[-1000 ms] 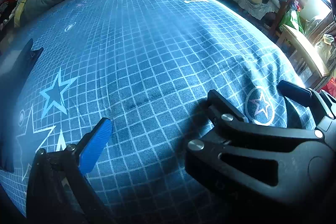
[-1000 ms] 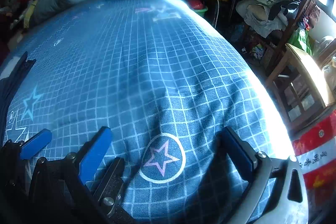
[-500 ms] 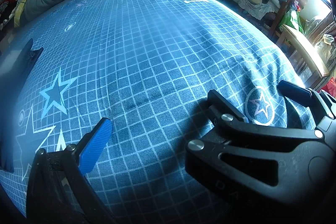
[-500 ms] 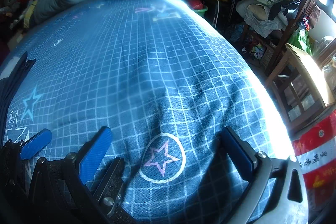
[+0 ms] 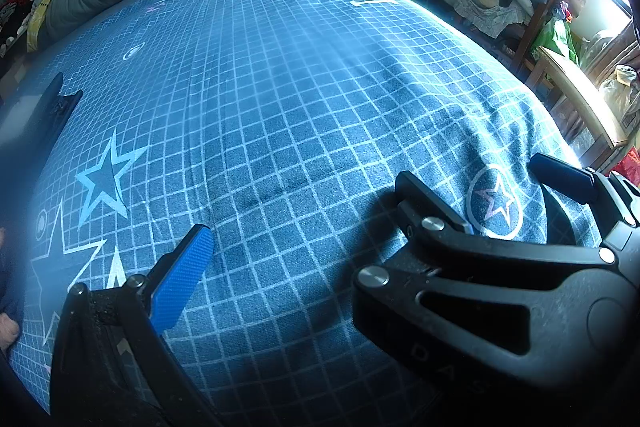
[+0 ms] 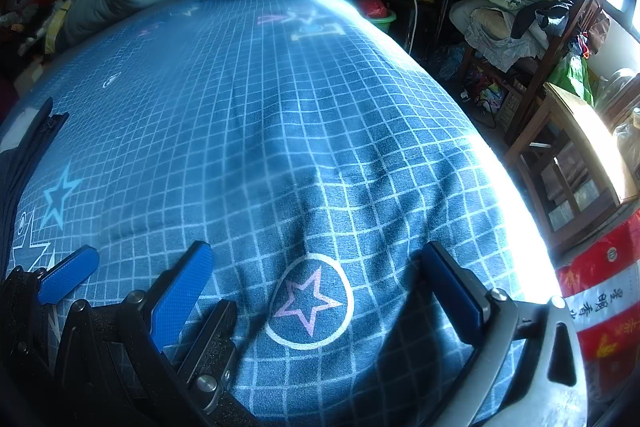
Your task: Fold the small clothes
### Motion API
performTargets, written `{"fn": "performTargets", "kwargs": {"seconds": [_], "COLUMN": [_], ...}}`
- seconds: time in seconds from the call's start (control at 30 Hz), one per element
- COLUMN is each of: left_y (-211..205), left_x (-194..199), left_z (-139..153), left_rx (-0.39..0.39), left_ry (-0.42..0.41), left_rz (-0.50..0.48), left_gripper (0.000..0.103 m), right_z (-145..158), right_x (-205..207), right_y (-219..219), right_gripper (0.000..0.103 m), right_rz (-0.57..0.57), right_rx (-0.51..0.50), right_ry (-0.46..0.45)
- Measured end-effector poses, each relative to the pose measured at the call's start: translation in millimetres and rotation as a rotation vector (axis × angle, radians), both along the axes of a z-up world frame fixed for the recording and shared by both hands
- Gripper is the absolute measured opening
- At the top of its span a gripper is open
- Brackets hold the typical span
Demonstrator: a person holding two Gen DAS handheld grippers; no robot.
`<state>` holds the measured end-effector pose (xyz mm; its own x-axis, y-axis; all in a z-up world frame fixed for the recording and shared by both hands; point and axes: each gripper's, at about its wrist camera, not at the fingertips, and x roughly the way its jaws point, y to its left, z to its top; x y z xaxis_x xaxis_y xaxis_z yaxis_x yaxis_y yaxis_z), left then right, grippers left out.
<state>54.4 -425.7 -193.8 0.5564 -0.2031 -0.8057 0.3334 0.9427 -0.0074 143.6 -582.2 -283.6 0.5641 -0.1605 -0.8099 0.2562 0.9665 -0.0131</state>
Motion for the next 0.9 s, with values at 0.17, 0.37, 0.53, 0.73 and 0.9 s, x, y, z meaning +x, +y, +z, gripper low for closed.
{"fn": "performTargets", "kwargs": {"seconds": [0.17, 0.37, 0.53, 0.73, 0.9], "left_y": [0.8, 1.6, 2.3, 2.9, 4.8], "left_x": [0.1, 0.2, 0.2, 0.3, -1.7], "left_z": [-0.1, -0.3, -0.4, -0.4, 0.0], "left_rx": [0.000, -0.001, -0.001, -0.002, -0.002], "left_ry": [0.000, 0.000, 0.000, 0.000, 0.000], "left_rz": [-0.001, -0.003, -0.004, -0.005, -0.006], "left_gripper": [0.103, 0.103, 0.103, 0.103, 0.103], "right_z": [0.0, 0.2, 0.4, 0.6, 0.7], "right_x": [0.2, 0.2, 0.0, 0.3, 0.1], "right_y": [0.2, 0.1, 0.1, 0.0, -0.2], "right_gripper": [0.103, 0.103, 0.103, 0.103, 0.103], "right_rz": [0.000, 0.000, 0.000, 0.001, 0.001], "right_rx": [0.000, 0.000, 0.000, 0.000, 0.000], "right_ry": [0.000, 0.000, 0.000, 0.000, 0.000]}}
